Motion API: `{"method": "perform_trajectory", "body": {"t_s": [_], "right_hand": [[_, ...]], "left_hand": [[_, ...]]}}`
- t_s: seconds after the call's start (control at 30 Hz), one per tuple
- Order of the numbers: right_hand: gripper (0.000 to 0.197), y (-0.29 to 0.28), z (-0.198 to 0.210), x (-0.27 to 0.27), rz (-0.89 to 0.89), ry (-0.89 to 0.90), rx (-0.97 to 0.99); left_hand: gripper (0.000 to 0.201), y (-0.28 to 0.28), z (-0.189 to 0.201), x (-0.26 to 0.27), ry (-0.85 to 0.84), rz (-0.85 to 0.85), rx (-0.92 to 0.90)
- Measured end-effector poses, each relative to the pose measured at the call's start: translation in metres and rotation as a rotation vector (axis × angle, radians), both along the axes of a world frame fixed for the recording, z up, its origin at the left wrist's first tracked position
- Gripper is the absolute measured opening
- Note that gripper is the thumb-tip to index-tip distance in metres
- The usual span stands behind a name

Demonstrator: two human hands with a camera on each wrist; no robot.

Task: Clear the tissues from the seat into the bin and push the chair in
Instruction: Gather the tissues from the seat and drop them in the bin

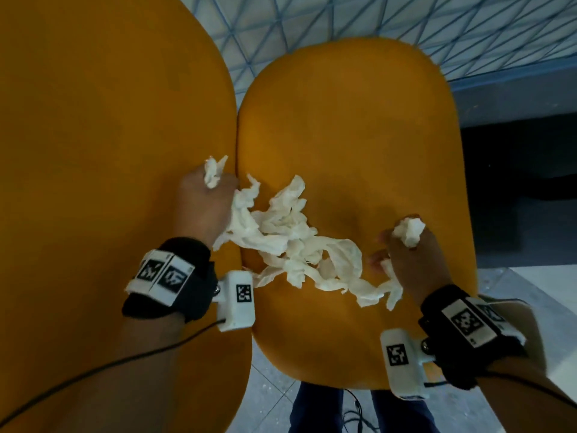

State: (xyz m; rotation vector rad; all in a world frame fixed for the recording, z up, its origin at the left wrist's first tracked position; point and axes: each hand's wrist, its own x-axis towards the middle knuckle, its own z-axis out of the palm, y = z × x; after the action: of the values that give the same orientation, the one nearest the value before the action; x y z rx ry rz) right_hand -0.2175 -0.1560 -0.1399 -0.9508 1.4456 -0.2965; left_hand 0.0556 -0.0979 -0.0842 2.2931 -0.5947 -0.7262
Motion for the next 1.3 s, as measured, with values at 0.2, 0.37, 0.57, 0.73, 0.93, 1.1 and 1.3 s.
{"method": "perform_trajectory", "body": {"t_s": [0.2,0.37,0.57,0.73,0.93,1.1,1.3], "right_hand": [[0.03,0.016,0.009,-0.015,0.063,0.001,-0.14],[0.008,0.027,0.031,-0.022,0.086,-0.028,-0.235],[0.049,0.053,0.057,-0.039,-0.017,0.013,-0.157],[0.056,0.081,0.064,-0.071,-0.214,0.14,0.003],[0.026,0.129,0.058,-0.14,-0.276,0.165,-0.078],[0.046,0.174,0.025,-0.211,-0.498,0.3,0.011],[0.019,0.212,-0.01,-0.286,-0.761,0.192,0.108]], "left_hand": [[0.018,0.028,0.027,-0.035,0.118,0.098,-0.132],[0.002,0.039,0.033,-0.075,0.181,-0.043,-0.151],[0.02,0.045,0.043,-0.117,0.185,-0.245,-0.127],[0.022,0.048,0.048,-0.157,0.206,-0.516,-0.089],[0.066,0.05,0.047,-0.232,0.185,-0.888,0.01],[0.049,0.053,0.033,-0.317,0.18,-1.226,0.124],[0.014,0.055,0.0,-0.416,0.283,-1.464,0.368]]}}
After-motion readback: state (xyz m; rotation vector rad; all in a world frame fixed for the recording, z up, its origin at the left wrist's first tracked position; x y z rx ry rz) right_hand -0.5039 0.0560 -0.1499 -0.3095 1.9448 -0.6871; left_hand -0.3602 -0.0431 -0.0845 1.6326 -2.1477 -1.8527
